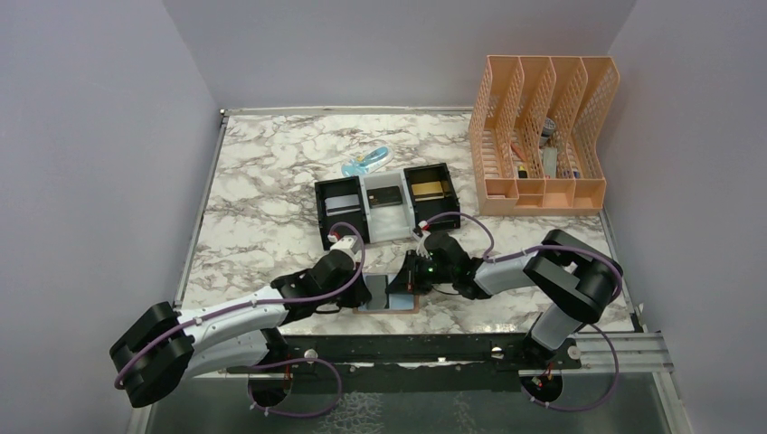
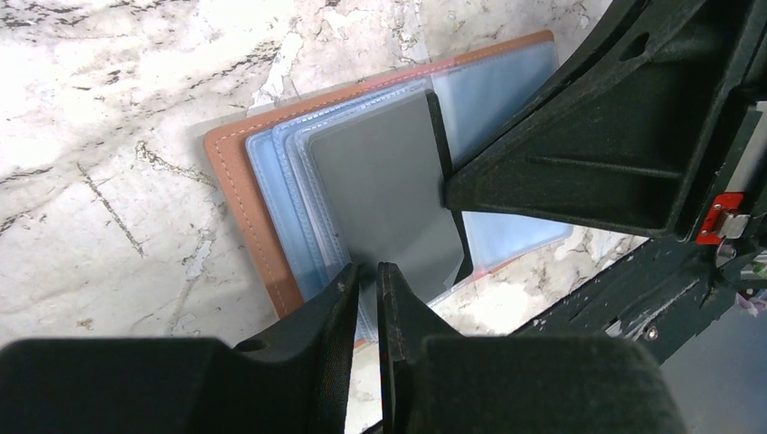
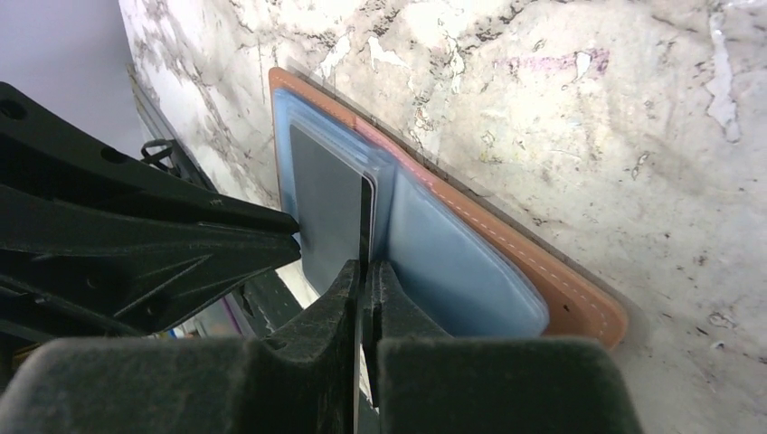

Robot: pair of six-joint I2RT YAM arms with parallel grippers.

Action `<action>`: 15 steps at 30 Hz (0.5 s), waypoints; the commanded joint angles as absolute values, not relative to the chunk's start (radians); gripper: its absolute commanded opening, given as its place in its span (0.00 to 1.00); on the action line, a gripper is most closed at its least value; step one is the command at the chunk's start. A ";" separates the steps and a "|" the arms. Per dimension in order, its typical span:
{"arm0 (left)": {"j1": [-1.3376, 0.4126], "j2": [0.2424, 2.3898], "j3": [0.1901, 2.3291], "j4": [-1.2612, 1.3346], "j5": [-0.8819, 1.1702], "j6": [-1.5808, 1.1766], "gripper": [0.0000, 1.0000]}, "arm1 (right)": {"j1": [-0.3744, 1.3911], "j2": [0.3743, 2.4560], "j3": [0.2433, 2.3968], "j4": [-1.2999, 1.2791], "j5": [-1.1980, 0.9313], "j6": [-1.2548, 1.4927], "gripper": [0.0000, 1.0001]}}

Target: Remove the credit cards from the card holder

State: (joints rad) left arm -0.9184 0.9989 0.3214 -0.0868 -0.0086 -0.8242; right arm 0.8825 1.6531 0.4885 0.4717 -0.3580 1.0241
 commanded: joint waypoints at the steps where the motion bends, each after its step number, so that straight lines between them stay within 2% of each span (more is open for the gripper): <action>1: -0.927 0.995 0.319 -0.134 -0.021 -0.824 0.18 | 0.888 1.631 0.469 0.487 -0.338 1.013 0.01; 15: -0.927 0.955 0.284 -0.135 -0.040 -0.838 0.19 | 0.884 1.564 0.472 0.407 -0.431 0.931 0.01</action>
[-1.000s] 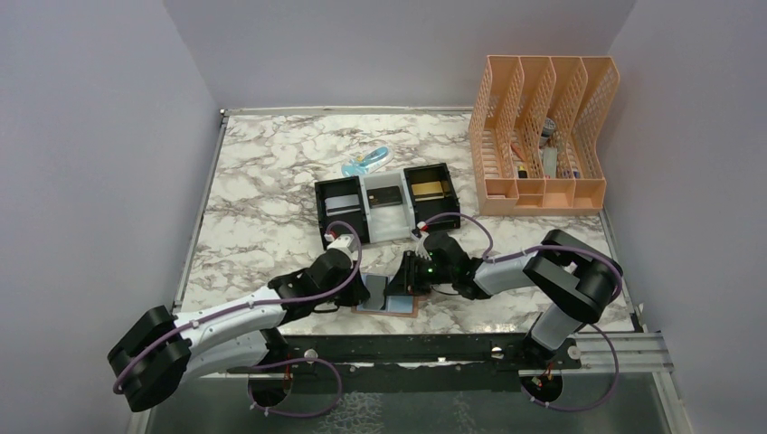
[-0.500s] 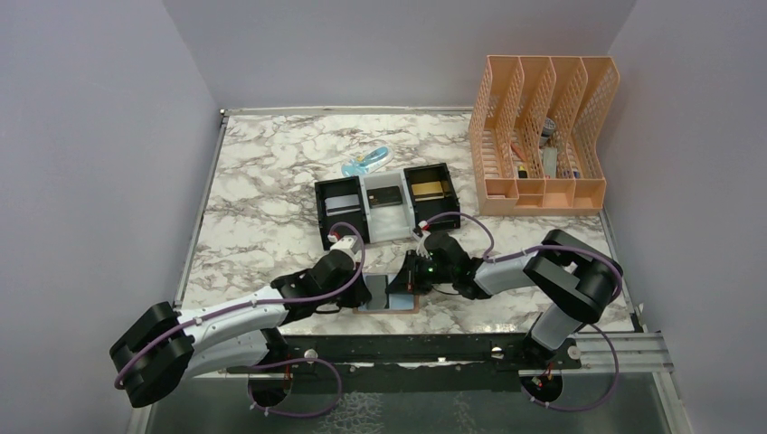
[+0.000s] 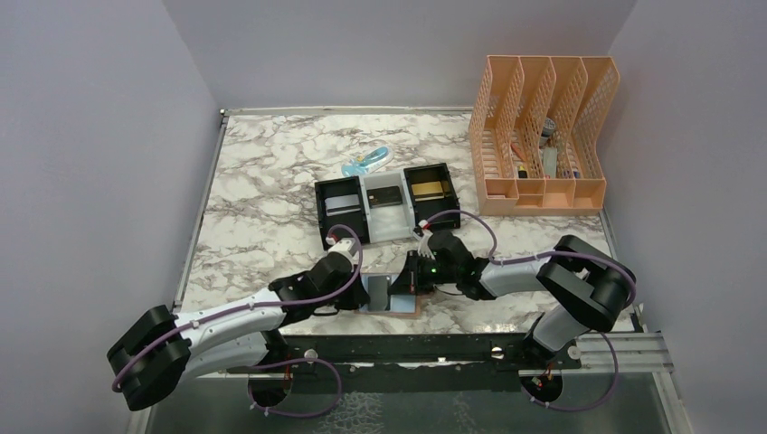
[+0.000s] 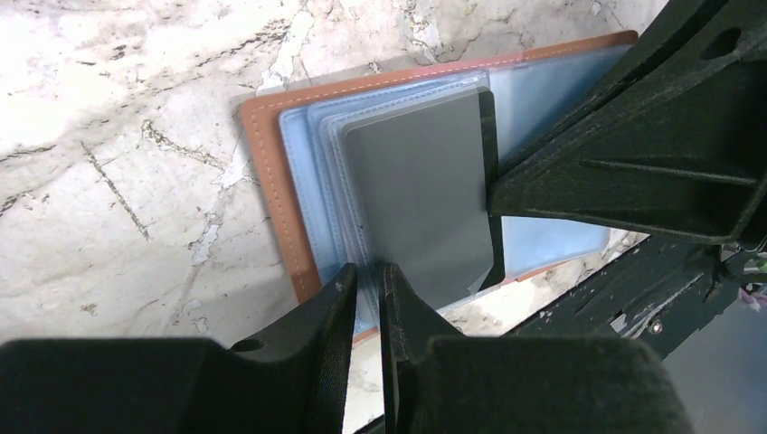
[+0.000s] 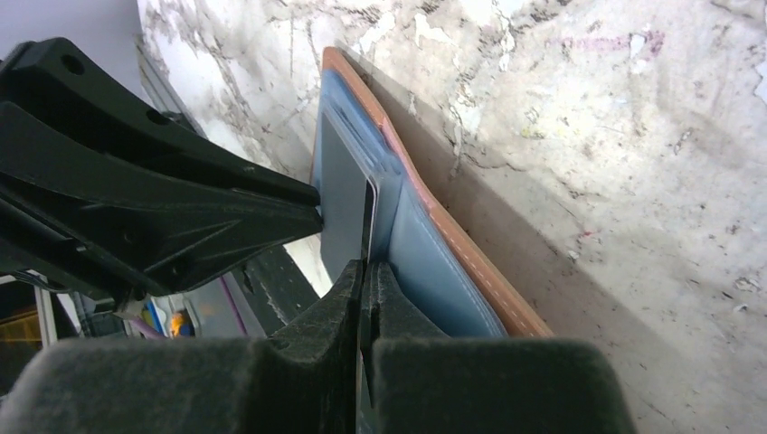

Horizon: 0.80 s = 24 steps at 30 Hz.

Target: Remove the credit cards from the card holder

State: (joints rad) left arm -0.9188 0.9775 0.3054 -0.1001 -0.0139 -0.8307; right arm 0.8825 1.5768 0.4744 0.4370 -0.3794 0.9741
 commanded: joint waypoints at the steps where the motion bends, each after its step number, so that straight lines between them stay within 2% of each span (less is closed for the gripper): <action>1: -0.927 0.954 0.282 -0.135 -0.040 -0.840 0.19 | 0.882 1.565 0.472 0.405 -0.436 0.925 0.01; 8: -0.927 0.942 0.282 -0.134 -0.036 -0.849 0.21 | 0.857 1.583 0.483 0.347 -0.475 0.883 0.01; 14: -0.927 0.915 0.333 -0.134 -0.029 -0.827 0.29 | 0.836 1.595 0.498 0.273 -0.464 0.815 0.01; 24: -0.949 1.089 0.406 0.029 0.045 -0.786 0.33 | 0.823 1.545 0.468 0.273 -0.405 0.837 0.01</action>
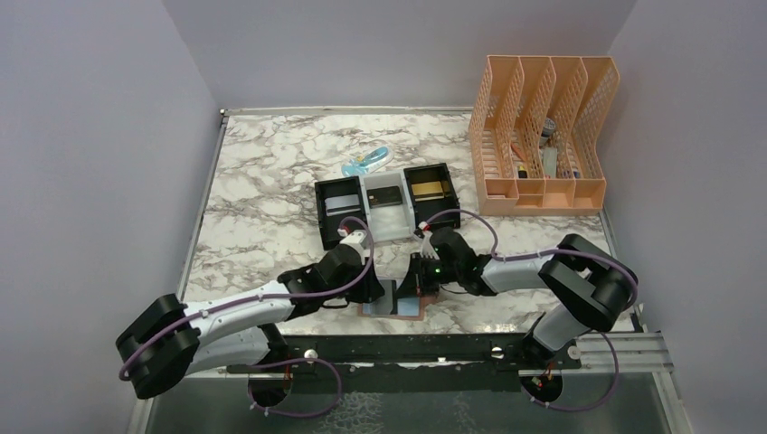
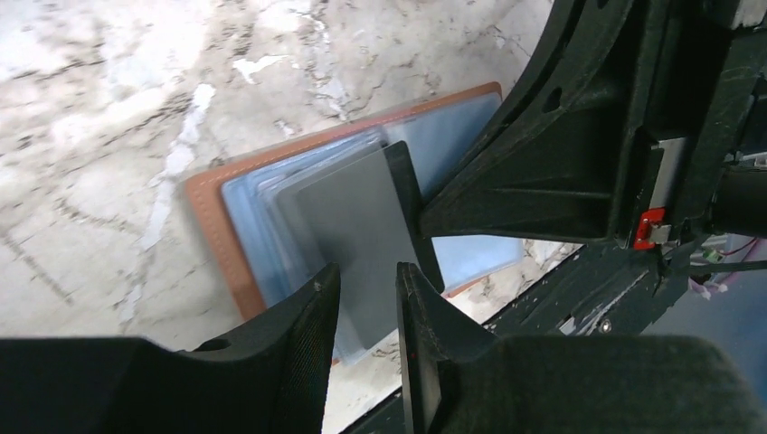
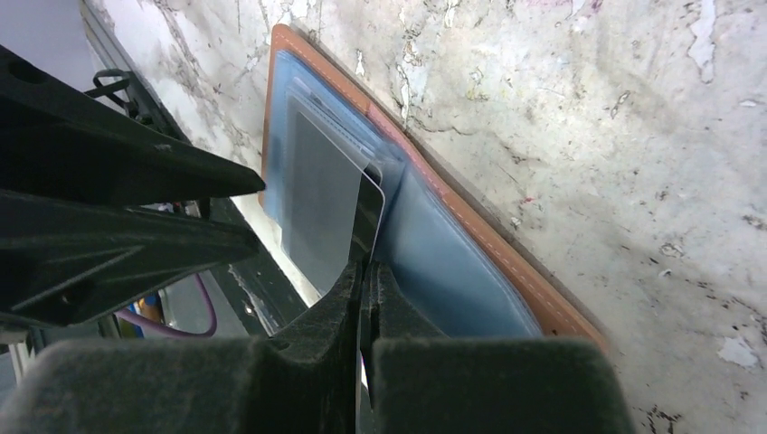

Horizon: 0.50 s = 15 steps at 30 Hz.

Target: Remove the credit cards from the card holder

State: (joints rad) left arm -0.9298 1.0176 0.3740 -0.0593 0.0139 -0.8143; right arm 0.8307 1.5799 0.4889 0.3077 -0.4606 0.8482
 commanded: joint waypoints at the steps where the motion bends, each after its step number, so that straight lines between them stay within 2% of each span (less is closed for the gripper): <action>1: -0.952 1.114 0.406 0.033 0.040 -0.790 0.32 | 0.823 1.531 0.461 0.269 -0.381 0.848 0.01; 5: -0.966 1.194 0.396 0.021 0.000 -0.824 0.26 | 0.823 1.483 0.444 0.260 -0.335 0.859 0.01; 11: -0.975 1.204 0.399 -0.030 -0.039 -0.821 0.26 | 0.823 1.435 0.437 0.229 -0.286 0.860 0.01; 15: -0.975 1.207 0.399 -0.031 -0.030 -0.817 0.25 | 0.824 1.437 0.402 0.291 -0.286 0.935 0.09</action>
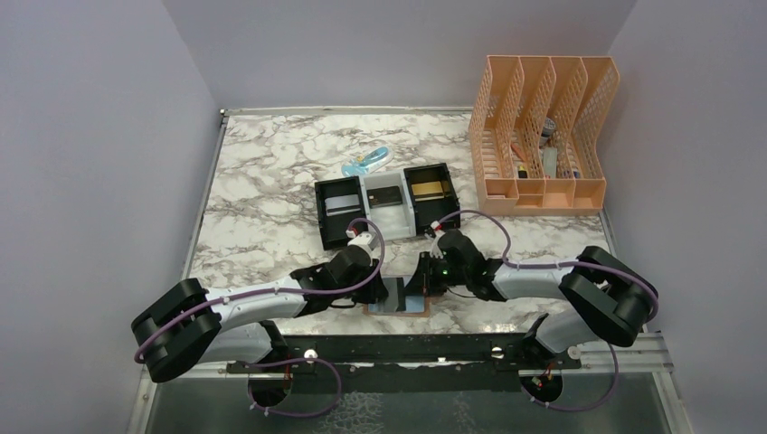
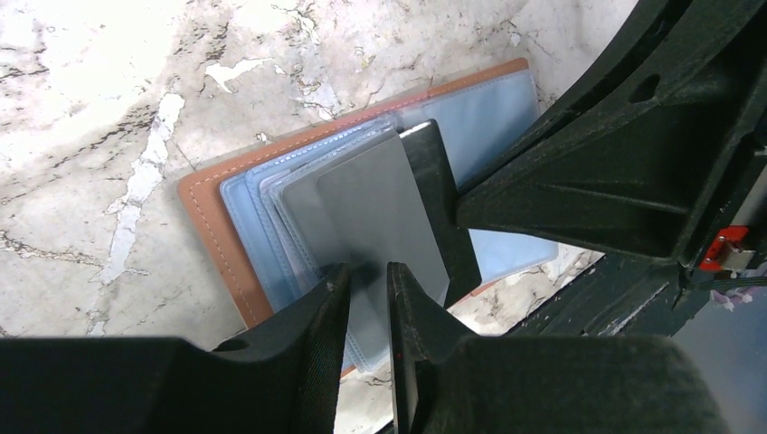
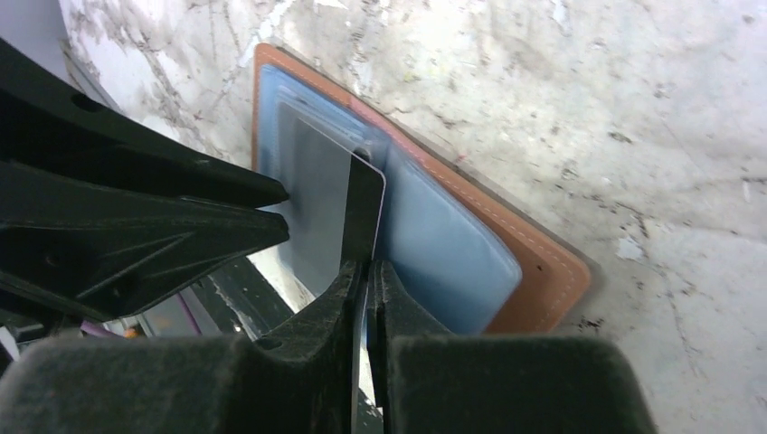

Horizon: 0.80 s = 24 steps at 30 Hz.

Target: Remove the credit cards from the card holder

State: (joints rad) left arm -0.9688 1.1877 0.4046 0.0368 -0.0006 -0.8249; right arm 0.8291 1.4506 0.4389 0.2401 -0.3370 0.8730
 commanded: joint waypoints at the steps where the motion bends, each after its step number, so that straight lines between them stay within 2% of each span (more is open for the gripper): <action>1: -0.976 1.207 0.398 -0.030 -0.029 -0.819 0.25 | 0.824 1.443 0.391 0.318 -0.291 0.956 0.13; 6: -0.980 1.194 0.389 -0.029 -0.030 -0.819 0.25 | 0.823 1.485 0.373 0.384 -0.310 0.993 0.30; 10: -0.981 1.187 0.378 -0.030 -0.027 -0.822 0.24 | 0.823 1.522 0.359 0.451 -0.350 1.008 0.31; 12: -0.981 1.186 0.373 -0.030 -0.027 -0.828 0.24 | 0.823 1.544 0.355 0.468 -0.353 1.021 0.29; 16: -0.983 1.183 0.369 -0.029 -0.027 -0.830 0.24 | 0.824 1.535 0.324 0.503 -0.317 1.040 0.12; 19: -0.983 1.183 0.369 -0.032 -0.028 -0.828 0.24 | 0.822 1.501 0.306 0.504 -0.298 1.027 0.03; 24: -0.985 1.183 0.373 -0.037 -0.027 -0.825 0.24 | 0.822 1.422 0.285 0.440 -0.253 0.999 0.01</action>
State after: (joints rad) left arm -0.9756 1.1816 0.4000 0.0364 -0.0109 -0.8326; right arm 0.8246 1.4803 0.3119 0.4911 -0.3264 1.0298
